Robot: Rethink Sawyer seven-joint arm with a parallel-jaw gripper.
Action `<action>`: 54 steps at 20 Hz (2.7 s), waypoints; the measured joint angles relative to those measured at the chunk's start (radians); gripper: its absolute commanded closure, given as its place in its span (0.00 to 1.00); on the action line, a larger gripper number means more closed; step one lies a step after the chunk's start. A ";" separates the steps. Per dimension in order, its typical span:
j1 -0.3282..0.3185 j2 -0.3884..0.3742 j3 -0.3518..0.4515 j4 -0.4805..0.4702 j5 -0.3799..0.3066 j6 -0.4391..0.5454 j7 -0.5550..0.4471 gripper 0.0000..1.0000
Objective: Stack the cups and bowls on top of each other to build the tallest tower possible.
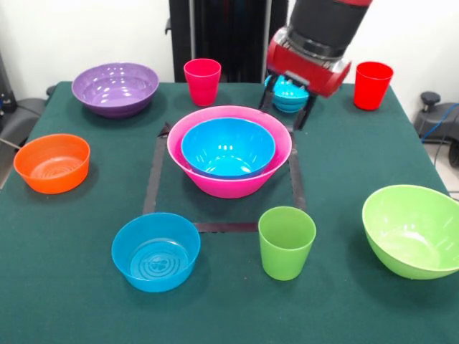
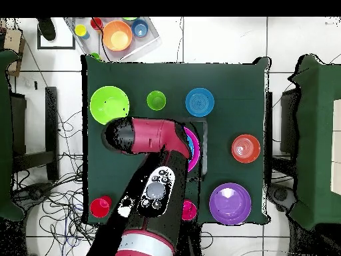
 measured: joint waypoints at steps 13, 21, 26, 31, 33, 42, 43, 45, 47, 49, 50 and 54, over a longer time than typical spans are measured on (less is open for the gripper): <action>0.061 -0.006 -0.006 -0.160 0.142 0.082 0.038 0.00; 0.013 0.033 0.020 -0.217 0.167 0.017 0.043 0.00; -0.073 0.061 0.064 -0.234 0.165 -0.026 0.043 0.00; -0.146 0.101 0.091 -0.264 0.162 -0.048 0.043 0.00; -0.160 0.116 0.097 -0.277 0.161 -0.051 0.043 0.00; -0.168 0.147 0.126 -0.296 0.158 -0.050 0.043 0.00; -0.171 0.146 0.136 -0.296 0.158 -0.050 0.043 0.00; -0.177 0.146 0.149 -0.296 0.158 -0.050 0.043 0.00; -0.183 0.144 0.161 -0.296 0.158 -0.050 0.043 0.00; -0.189 0.142 0.174 -0.296 0.158 -0.051 0.043 0.00; -0.190 0.142 0.175 -0.296 0.158 -0.051 0.043 0.00; -0.191 0.136 0.182 -0.296 0.158 -0.050 0.043 0.00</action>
